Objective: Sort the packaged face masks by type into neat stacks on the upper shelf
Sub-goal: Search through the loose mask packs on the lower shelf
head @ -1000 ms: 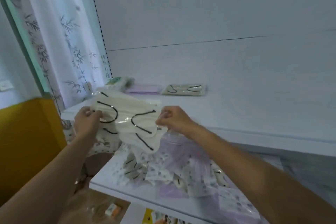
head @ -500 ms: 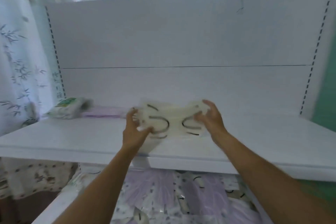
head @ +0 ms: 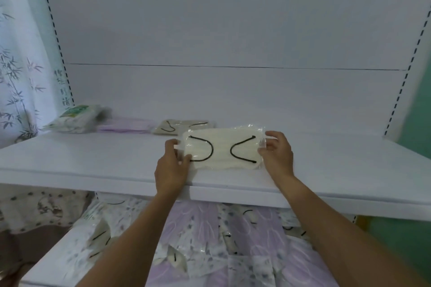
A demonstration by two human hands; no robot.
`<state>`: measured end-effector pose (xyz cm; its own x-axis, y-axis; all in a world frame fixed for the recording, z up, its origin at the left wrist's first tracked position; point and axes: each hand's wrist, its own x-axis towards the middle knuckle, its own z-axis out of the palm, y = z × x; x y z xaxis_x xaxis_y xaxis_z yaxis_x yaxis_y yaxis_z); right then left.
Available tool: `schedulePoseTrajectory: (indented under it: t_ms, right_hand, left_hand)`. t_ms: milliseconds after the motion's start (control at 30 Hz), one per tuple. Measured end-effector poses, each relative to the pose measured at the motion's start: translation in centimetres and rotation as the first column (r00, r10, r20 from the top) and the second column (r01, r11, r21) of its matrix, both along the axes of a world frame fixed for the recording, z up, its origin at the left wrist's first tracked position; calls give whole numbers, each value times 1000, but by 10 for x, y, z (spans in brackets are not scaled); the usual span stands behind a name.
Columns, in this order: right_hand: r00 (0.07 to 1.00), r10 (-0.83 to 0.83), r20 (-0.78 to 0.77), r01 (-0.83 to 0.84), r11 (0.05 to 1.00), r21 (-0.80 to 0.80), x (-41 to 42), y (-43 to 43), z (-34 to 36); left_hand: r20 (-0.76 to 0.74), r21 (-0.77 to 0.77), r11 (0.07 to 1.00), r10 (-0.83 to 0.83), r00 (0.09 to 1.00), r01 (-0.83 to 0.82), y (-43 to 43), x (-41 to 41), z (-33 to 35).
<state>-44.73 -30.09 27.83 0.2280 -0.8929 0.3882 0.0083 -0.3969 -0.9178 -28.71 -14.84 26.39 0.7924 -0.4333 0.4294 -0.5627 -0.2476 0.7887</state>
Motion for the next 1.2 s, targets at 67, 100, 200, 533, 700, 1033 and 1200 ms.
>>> schedulePoseTrajectory:
  t_ms: [67, 100, 200, 533, 700, 1033, 1200]
  right_hand:
    - [999, -52, -7, 51, 996, -77, 1, 3, 0]
    - [997, -73, -11, 71, 991, -114, 2, 5, 0]
    - [994, -107, -29, 100, 977, -190, 2, 11, 1]
    - [992, -82, -97, 70, 991, -117, 2, 9, 0]
    - [988, -128, -92, 115, 985, -129, 5, 4, -1]
    - [867, -149, -475, 62, 979, -195, 22, -45, 1]
    - [731, -239, -639, 121, 967, -223, 28, -86, 4]
  left_hand:
    - [-22, -64, 997, 35, 999, -36, 2, -4, 0]
    - [-26, -84, 995, 50, 998, -52, 3, -7, -1]
    - [10, -112, 991, 70, 997, -68, 6, -10, -6]
    - [281, 198, 980, -75, 957, 19, 19, -8, -16]
    - [216, 157, 985, -105, 971, 72, 19, -5, -13]
    - [213, 338, 927, -244, 946, 163, -30, 12, 9]
    - [193, 569, 774, -453, 870, 277, -75, 18, 15]
